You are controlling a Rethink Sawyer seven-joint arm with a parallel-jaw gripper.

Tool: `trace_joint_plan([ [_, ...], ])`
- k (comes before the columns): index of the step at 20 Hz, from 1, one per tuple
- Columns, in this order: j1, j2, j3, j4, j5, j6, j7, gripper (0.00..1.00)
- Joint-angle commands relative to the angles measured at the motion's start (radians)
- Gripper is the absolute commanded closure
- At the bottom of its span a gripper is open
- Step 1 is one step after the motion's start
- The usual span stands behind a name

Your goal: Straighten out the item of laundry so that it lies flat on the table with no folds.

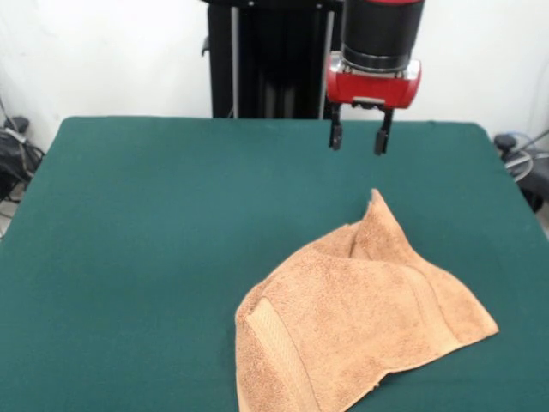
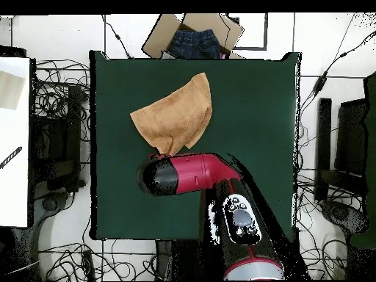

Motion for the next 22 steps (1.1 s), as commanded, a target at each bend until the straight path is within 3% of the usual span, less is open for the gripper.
trace_joint_plan([
  [1,0.015,0.05,0.063,0.055,-0.019,-0.08,0.042,0.0],
  [22,0.101,0.192,-0.028,-0.008,-0.066,-0.222,0.079,0.0],
])
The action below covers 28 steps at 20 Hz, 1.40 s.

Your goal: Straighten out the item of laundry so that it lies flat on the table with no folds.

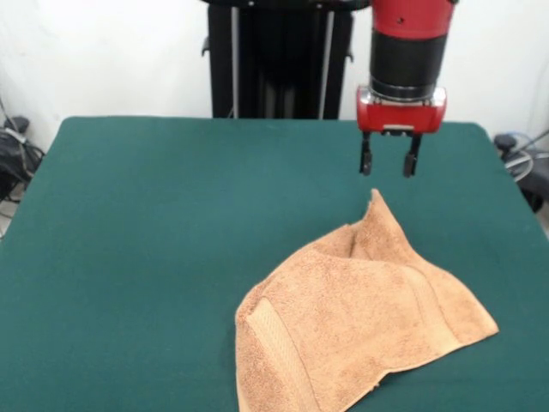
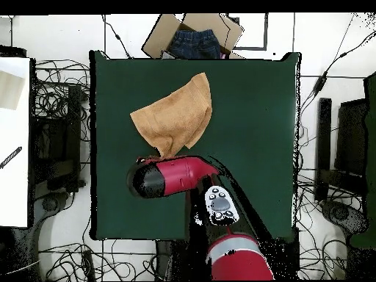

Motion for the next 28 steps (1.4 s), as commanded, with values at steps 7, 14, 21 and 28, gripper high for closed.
trace_joint_plan([
  [7,0.028,0.146,-0.029,-0.067,-0.067,-0.091,0.047,0.0],
  [14,-0.017,0.17,0.006,-0.09,-0.059,-0.072,0.013,0.0],
  [21,-0.046,0.188,0.029,-0.105,-0.059,-0.065,-0.004,0.0],
  [28,-0.038,0.189,0.021,-0.115,-0.06,-0.065,0.008,0.0],
])
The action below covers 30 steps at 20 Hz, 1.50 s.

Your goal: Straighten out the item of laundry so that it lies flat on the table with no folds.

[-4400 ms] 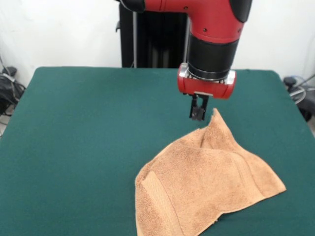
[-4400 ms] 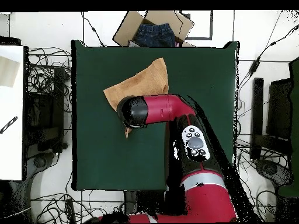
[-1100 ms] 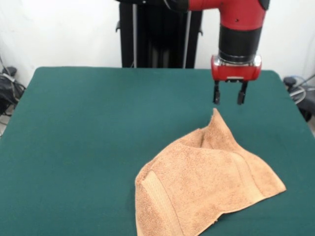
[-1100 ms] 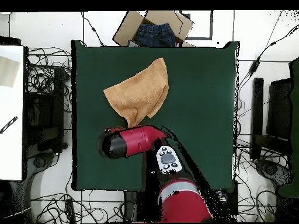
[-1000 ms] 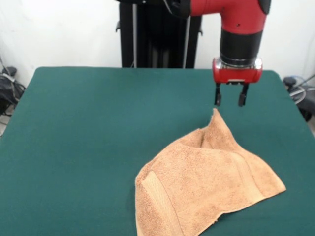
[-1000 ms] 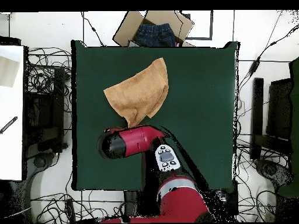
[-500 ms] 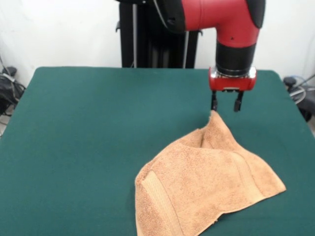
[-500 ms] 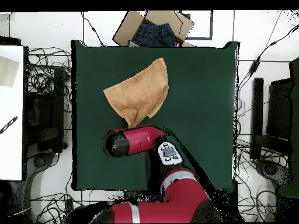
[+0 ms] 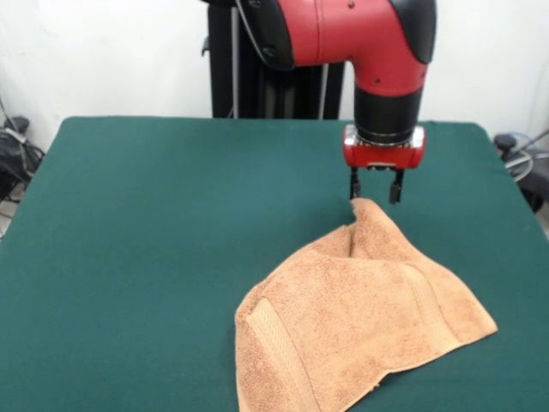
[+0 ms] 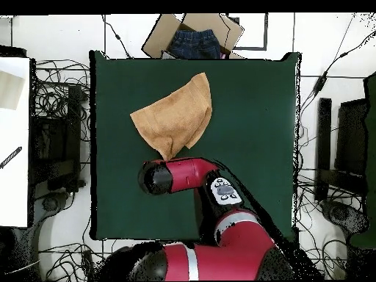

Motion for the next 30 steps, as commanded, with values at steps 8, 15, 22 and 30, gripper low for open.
trace_joint_plan([
  [8,0.014,0.014,0.005,-0.06,-0.055,-0.05,0.03,0.0],
  [15,0.011,0.067,-0.002,-0.083,-0.067,-0.107,0.038,0.0],
  [22,-0.005,0.114,0.012,-0.152,-0.064,-0.072,0.009,0.0],
  [30,-0.004,0.143,0.005,-0.197,-0.071,-0.062,0.001,0.0],
])
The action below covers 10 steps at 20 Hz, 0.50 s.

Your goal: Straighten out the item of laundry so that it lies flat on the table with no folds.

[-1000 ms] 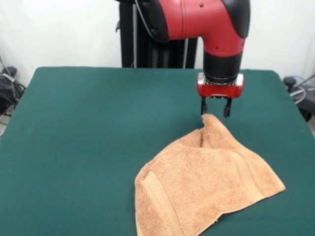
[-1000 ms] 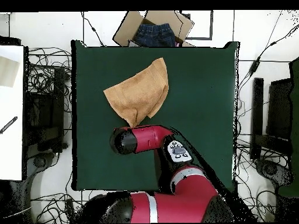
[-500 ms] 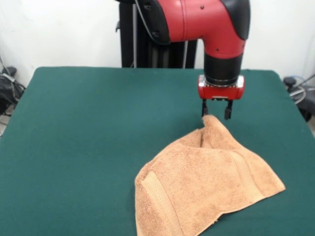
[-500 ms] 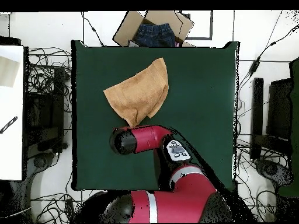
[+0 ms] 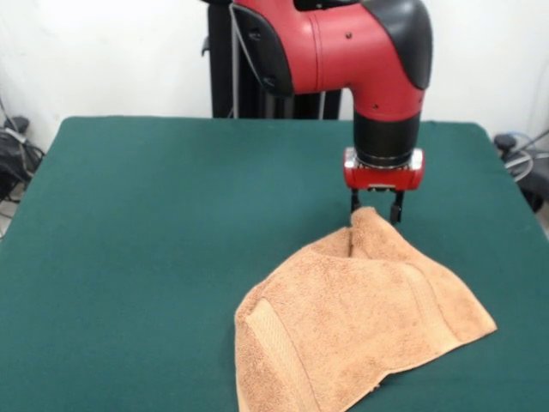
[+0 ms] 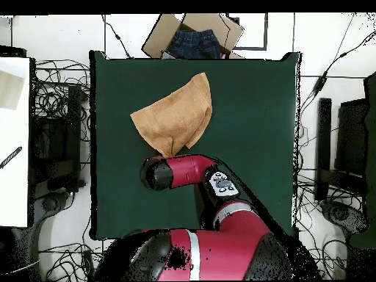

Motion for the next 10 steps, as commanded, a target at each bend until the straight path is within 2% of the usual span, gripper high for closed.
trace_joint_plan([
  [1,-0.004,0.071,0.002,-0.137,-0.054,-0.029,0.004,0.0],
  [6,0.022,0.072,-0.028,-0.14,-0.057,-0.052,0.031,0.0],
  [7,0.043,0.068,-0.054,-0.146,-0.071,-0.079,0.042,1.0],
  [10,0.049,0.065,-0.059,-0.141,-0.056,-0.082,0.063,1.0],
])
